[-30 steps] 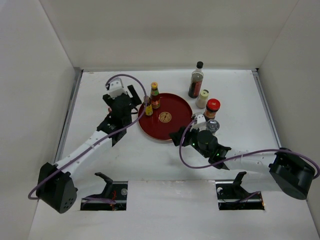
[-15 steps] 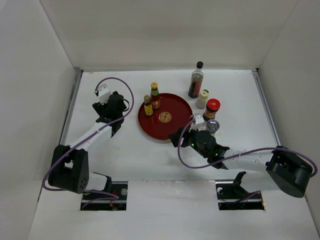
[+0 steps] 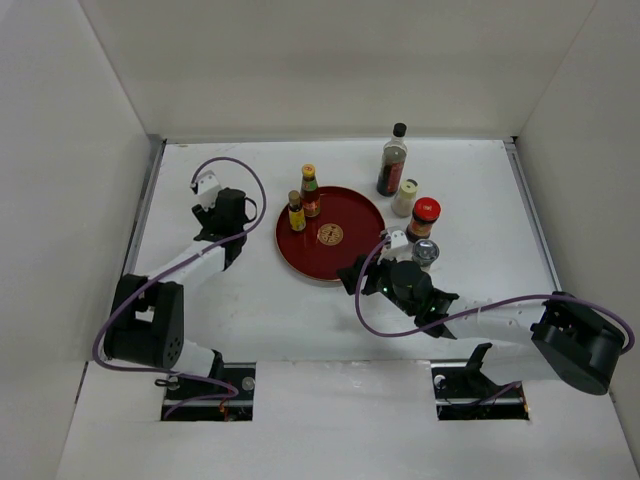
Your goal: Organize the condiment bottles
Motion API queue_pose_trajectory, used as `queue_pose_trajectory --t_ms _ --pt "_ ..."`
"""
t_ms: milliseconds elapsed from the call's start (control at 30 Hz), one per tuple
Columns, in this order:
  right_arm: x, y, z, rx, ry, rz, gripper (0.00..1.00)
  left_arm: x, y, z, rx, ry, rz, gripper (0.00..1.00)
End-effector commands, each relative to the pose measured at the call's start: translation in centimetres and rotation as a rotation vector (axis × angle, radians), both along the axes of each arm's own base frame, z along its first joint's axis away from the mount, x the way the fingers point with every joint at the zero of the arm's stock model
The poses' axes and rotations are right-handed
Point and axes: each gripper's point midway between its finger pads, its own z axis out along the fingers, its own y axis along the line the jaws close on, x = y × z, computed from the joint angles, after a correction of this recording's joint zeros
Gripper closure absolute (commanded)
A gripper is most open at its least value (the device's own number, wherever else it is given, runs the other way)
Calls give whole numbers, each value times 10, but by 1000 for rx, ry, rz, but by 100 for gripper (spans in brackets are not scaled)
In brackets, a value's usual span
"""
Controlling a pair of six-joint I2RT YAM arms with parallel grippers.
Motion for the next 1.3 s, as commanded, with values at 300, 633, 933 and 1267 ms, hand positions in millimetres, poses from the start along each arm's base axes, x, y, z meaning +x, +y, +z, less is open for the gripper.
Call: queue_pose_trajectory --t_ms 300,633,933,1267 --pt "5 8 19 59 -39 9 24 -72 -69 65 -60 -152 -239 65" --pt "6 7 22 62 -46 -2 24 -78 -172 98 -111 -240 -463 65" --pt "6 5 23 64 -52 -4 24 -58 -195 54 -26 -170 -489 65" --pt "3 1 34 91 -80 -3 66 -57 -197 19 6 -127 -501 32"
